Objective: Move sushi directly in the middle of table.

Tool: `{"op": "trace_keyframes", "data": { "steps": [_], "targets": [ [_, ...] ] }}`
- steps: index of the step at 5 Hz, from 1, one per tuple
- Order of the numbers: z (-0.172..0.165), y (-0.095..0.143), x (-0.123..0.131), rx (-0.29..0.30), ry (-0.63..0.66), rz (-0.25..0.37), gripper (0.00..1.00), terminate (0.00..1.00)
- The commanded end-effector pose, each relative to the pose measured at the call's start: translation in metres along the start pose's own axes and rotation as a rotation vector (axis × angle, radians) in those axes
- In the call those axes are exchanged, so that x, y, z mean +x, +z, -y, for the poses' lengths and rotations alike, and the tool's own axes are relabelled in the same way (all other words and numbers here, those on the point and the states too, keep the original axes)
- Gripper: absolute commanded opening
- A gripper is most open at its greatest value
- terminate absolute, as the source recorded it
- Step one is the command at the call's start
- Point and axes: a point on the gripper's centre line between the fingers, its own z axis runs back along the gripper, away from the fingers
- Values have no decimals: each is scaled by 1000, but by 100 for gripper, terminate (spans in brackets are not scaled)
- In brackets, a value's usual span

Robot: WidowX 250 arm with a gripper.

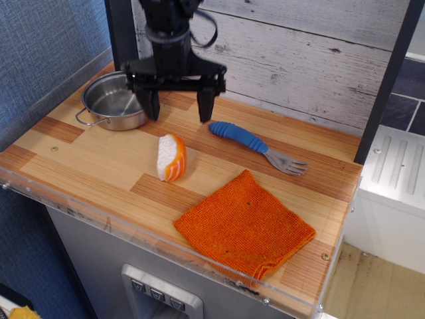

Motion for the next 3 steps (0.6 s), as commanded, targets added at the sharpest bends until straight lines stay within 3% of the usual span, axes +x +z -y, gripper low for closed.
{"op": "trace_keyframes", "data": {
  "steps": [1,2,3],
  "targets": [
    [5,50,4,-16,-8,136,100,0],
    [5,50,4,-16,-8,136,100,0],
    [5,50,4,-16,-8,136,100,100]
  ]
}}
